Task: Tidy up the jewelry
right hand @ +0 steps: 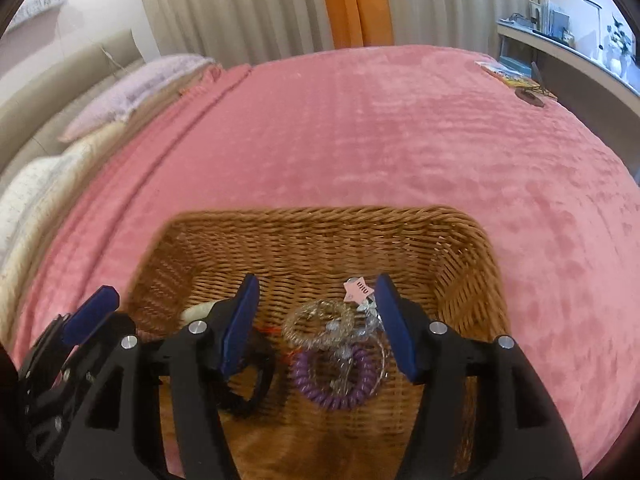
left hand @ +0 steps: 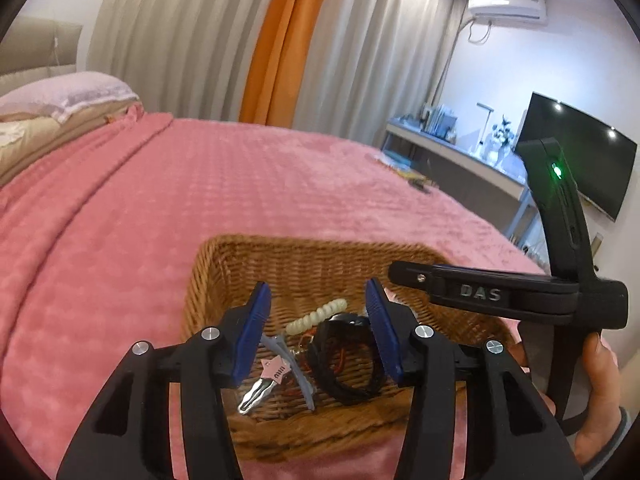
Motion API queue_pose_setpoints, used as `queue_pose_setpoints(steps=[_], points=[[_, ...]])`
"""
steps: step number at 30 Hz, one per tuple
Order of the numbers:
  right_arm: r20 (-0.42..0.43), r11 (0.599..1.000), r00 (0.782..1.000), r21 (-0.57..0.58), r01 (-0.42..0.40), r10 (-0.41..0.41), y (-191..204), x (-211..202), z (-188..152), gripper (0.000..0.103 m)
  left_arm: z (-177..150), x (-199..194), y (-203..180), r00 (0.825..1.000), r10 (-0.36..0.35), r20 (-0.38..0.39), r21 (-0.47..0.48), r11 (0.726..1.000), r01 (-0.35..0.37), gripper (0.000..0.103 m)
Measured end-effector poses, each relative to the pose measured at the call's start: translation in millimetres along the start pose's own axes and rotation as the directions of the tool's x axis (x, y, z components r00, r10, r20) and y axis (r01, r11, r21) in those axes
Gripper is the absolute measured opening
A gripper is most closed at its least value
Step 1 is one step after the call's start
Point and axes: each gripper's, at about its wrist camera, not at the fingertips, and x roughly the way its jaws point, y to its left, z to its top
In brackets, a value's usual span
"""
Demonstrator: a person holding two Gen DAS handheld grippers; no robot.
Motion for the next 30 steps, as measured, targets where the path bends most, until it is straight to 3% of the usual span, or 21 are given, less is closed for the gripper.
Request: queue_pose_setpoints(steps=[4,7,9,11,14,16,19,22,30], points=[[0.071,0.999,0.996,0.013,-0.051,0.05,-1,-45,-12,0.057,4,-33,-6,0.999,0.011,0.05,0.008,1.0,-0.012,0.055],[0.129,0.997,0.989,-0.004,-0.071,0.071,3,-82,-24,0.057,4,-64,-12,0.995,0.033,0.098,0.012,0.999,-0.035,0.069],[0.171,0.997,0.982,-0.019,-0.078,0.081,5,-108,-36,0.057,-3,-88,-17,0.988,0.07,0.139,0.014,0.997,-0.072,0.081],[0.217,0.996,0.973,-0.037,-0.076,0.083,8,-132,-50,0.06,-21,-113,-25,0.972,0.141,0.189,0.019,0.989,-0.147,0.085],[0.304,0.997,0.952,-0.07,-0.023,0.043,16,-162,-83,0.065,-49,-135,-37,0.956,0.209,0.204,0.03,0.975,-0.22,0.087],[0.355,0.996,0.935,-0.088,0.016,0.016,21,-176,-107,0.065,-65,-148,-48,0.937,0.267,0.226,0.05,0.957,-0.285,0.089],[0.448,0.985,0.887,-0.068,0.157,-0.11,27,-189,-144,0.065,-86,-165,-62,0.898,0.347,0.269,0.057,0.925,-0.375,0.093],[0.486,0.977,0.863,-0.081,0.2,-0.137,28,-187,-168,0.065,-108,-172,-70,0.835,0.453,0.311,0.047,0.871,-0.49,0.093],[0.483,0.978,0.87,-0.111,0.174,-0.1,24,-167,-197,0.065,-126,-165,-70,0.833,0.468,0.297,0.073,0.858,-0.508,0.095]])
